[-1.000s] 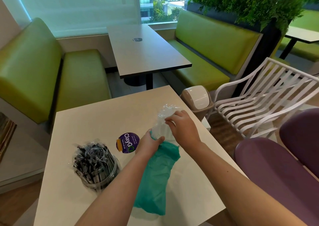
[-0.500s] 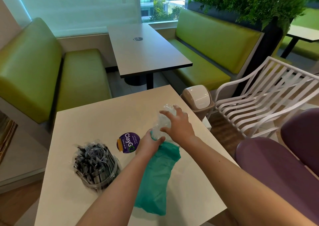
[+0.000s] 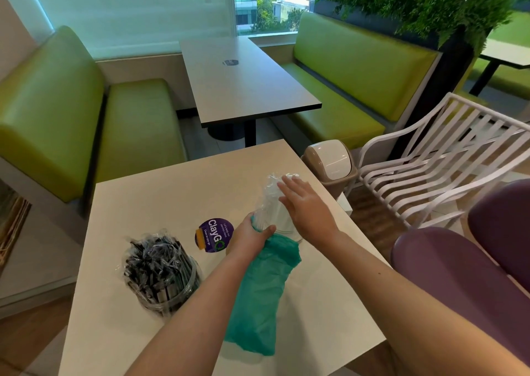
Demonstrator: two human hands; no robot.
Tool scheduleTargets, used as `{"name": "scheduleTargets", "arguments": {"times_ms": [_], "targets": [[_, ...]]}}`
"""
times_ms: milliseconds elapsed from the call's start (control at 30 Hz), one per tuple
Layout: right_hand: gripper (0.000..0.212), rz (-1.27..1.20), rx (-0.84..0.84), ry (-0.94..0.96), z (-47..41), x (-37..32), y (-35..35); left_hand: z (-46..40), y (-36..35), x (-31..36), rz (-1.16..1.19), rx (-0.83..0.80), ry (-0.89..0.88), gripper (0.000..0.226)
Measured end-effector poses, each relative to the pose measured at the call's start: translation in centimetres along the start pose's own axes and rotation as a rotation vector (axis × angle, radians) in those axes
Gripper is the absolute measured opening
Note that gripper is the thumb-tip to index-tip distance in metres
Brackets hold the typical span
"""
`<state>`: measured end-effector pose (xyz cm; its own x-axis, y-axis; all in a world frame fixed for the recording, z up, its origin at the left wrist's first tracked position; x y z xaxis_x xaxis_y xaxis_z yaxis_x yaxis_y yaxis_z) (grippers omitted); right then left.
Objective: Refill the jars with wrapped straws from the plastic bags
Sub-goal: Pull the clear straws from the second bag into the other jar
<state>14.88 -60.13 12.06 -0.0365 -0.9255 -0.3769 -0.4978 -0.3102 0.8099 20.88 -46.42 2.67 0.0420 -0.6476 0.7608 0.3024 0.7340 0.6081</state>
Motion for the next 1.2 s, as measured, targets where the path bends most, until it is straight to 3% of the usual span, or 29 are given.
{"name": "scheduleTargets", "arguments": {"times_ms": [100, 167, 267, 367, 500, 667, 767, 1000, 1067, 1200], "targets": [[0.055, 0.018, -0.114, 0.027, 1.5, 0.4, -1.3, 0.1, 0.0, 0.1, 0.013, 0.003, -0.008, 0.065], [0.070, 0.027, -0.074, 0.030, 1.7, 0.4, -0.7, 0.1, 0.0, 0.0, 0.023, 0.000, -0.010, 0.065], [0.092, -0.016, 0.021, -0.173, 2.1, 1.5, 0.0, 0.1, 0.0, 0.1, 0.025, -0.008, -0.006, 0.063], [0.080, -0.126, -0.048, -0.304, 1.9, 2.0, -0.8, 0.1, 0.0, 0.0, 0.021, -0.012, -0.004, 0.061], [0.055, -0.075, -0.034, -0.236, 0.6, 1.5, 0.3, 0.2, 0.2, 0.2, -0.005, -0.010, -0.005, 0.059], [0.054, -0.054, 0.038, -0.140, -0.6, 0.7, 2.1, 0.3, 0.3, 0.3, -0.025, -0.014, 0.000, 0.058], [0.065, -0.052, -0.001, -0.081, 0.1, 1.0, 1.0, 0.3, 0.4, 0.3, -0.029, -0.010, 0.003, 0.059], [0.105, 0.080, -0.283, -0.010, 2.0, 2.0, -0.6, 0.4, 0.4, 0.4, -0.020, -0.018, 0.010, 0.063], [0.098, 0.033, -0.210, -0.036, 2.0, 1.3, 0.4, 0.5, 0.3, 0.4, -0.006, -0.022, 0.008, 0.061], [0.057, 0.122, 0.154, -0.075, 2.1, 0.1, 2.5, 0.5, 0.4, 0.5, 0.014, -0.022, -0.001, 0.060]]}}
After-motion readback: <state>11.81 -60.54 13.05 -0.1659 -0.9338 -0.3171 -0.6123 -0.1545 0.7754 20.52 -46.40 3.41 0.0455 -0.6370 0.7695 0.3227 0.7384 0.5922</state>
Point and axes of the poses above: each hand's wrist, its own z-axis away from the middle knuckle, its own y-axis out of the back of the hand, x = y × z, the point moved 7 cm from there along -z, towards the middle knuckle, and after that the axes turned 8 degrees about x, right-handed, at the moved point
